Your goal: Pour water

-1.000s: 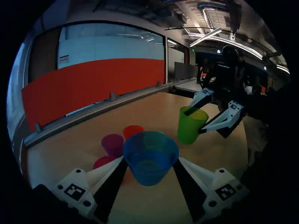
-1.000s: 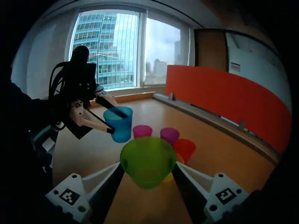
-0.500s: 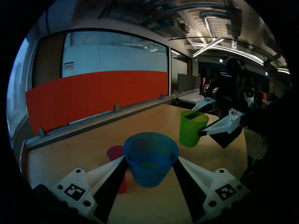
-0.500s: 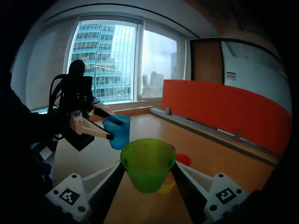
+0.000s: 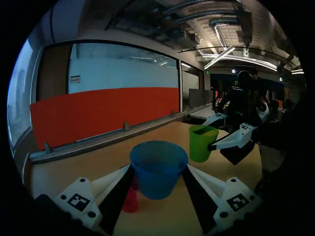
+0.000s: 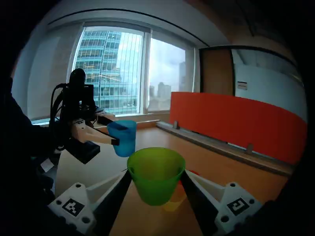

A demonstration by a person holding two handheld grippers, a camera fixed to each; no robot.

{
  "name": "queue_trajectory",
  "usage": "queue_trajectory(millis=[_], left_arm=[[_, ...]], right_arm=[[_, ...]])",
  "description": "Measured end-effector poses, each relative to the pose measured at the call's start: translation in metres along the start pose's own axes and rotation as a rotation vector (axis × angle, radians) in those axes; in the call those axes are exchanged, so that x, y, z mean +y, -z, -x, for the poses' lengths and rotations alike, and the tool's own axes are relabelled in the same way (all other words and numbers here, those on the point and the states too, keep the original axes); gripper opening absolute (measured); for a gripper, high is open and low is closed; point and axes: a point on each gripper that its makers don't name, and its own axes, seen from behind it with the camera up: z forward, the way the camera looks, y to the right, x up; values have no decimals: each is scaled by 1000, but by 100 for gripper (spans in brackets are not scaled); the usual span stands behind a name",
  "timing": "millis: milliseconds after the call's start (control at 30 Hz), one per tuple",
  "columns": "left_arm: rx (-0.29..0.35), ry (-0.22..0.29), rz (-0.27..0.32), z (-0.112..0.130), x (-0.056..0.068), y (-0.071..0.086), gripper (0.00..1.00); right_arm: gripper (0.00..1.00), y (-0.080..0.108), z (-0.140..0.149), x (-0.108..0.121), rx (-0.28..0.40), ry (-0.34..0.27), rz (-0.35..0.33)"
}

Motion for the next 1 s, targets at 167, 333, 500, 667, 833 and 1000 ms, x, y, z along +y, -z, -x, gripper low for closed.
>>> queue_trajectory(millis=[167, 333, 500, 667, 833, 1000], left_arm=[[27, 10, -2, -7, 0, 0, 83], [49, 8, -1, -12, 1, 1, 83], [78, -14, -3, -21, 1, 3, 83], [111, -40, -12, -35, 1, 6, 83], [135, -73, -20, -50, 1, 10, 83], [150, -117, -37, -62, -1, 13, 83]], right_arm=[[90, -1, -4, 0, 13, -1, -1], [90, -1, -5, 0, 15, 3, -1], [90, -2, -7, -1, 20, 3, -4], [90, -5, -9, -3, 23, 4, -10], [90, -8, -9, -7, 26, 4, -20], [90, -11, -10, -10, 30, 1, -29]])
